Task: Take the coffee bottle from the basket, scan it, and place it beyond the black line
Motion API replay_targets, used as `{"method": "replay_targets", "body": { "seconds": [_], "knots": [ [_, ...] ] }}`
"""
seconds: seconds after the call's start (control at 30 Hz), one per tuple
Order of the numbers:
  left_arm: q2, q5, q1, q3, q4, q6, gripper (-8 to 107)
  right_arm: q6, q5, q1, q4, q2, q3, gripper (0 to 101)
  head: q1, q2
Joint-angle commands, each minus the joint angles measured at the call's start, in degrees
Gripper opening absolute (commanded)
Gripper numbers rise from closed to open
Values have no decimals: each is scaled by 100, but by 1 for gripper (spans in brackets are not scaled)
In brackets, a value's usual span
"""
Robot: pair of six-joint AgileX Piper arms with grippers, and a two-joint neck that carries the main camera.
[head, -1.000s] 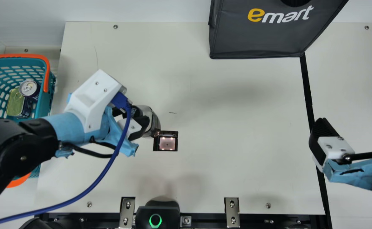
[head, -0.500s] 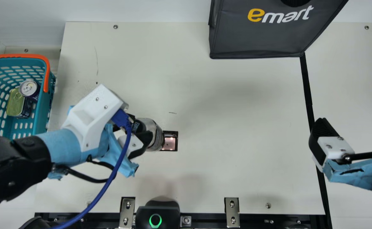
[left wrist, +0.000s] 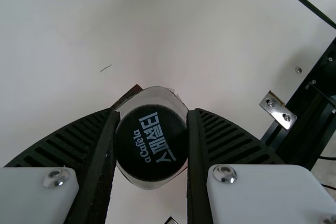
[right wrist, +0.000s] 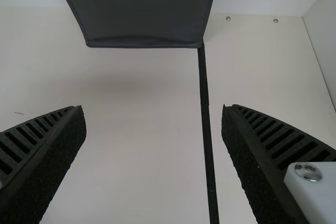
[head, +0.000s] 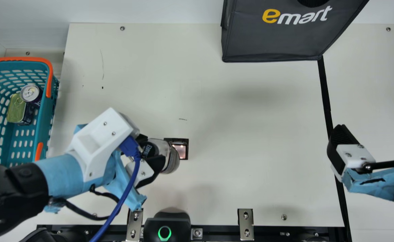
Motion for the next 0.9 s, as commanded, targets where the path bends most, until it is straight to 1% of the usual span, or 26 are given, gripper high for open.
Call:
{"method": "replay_targets", "body": {
  "seconds": [0.0, 0.47, 0.87],
  "knots": [
    [-32, 17, -67, 10, 18, -37, 10, 0, 0, 0, 0, 0, 0, 91, -148, 0],
    [-251, 68, -493, 133, 100, -213, 10, 0, -5, 0, 0, 0, 0, 91, -148, 0],
    [-191, -179, -774, 343, 211, -429, 10, 0, -5, 0, 0, 0, 0, 91, -148, 0]
  ]
}}
